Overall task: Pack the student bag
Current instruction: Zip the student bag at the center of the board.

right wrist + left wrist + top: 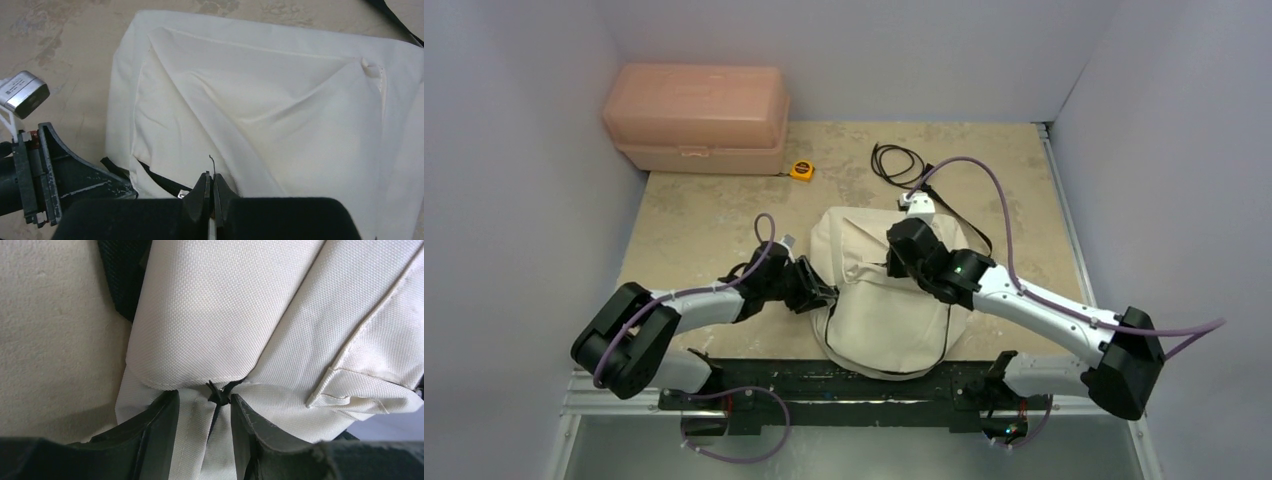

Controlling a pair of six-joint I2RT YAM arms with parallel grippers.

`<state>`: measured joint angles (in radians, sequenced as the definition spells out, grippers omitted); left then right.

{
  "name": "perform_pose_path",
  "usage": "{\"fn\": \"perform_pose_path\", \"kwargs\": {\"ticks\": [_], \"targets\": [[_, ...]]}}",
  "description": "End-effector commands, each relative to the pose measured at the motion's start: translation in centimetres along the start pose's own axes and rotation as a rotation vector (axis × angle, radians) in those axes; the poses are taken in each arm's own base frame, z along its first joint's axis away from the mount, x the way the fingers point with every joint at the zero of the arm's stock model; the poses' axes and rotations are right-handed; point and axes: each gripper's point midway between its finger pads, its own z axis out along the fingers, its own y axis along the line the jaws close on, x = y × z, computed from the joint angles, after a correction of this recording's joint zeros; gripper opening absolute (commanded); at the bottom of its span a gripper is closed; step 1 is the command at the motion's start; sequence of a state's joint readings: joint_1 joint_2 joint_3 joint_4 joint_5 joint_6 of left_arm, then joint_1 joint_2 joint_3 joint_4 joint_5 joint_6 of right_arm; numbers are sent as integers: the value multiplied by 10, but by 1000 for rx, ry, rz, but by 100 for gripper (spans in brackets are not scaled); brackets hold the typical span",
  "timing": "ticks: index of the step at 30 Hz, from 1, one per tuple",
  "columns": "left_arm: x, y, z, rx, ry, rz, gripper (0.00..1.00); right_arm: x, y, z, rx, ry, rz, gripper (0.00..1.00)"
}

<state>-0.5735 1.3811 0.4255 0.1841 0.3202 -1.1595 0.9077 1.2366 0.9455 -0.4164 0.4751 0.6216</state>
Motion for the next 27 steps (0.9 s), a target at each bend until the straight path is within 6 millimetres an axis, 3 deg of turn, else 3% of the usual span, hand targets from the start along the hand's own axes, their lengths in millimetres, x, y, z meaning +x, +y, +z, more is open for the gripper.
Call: {"fn": "perform_pose_path", "kwargs": {"ticks": [1, 4, 10, 11, 13, 17, 21, 27], "targets": [[-1, 20, -6, -59, -33, 18, 43, -14, -40, -8, 84, -63, 65, 0], [-7, 17, -16, -71, -66, 57, 47, -17, -83, -14, 188, -90, 127, 0], [-11, 19, -27, -103, -84, 94, 54, -15, -138, -29, 295, -123, 226, 0], [-11, 16, -27, -86, -77, 103, 54, -14, -138, -30, 279, -125, 224, 0], [-13, -5, -31, -16, -67, 172, 58, -16, -118, -27, 156, -121, 198, 0], [-21, -80, -57, 215, -97, 343, 71, -25, -81, -22, -29, -104, 153, 0], [-19, -149, -74, 339, -113, 440, 81, -35, -66, -23, -101, -103, 132, 0], [-6, -192, -23, 237, -17, 480, 89, -42, -56, -24, -141, -106, 126, 0]]}}
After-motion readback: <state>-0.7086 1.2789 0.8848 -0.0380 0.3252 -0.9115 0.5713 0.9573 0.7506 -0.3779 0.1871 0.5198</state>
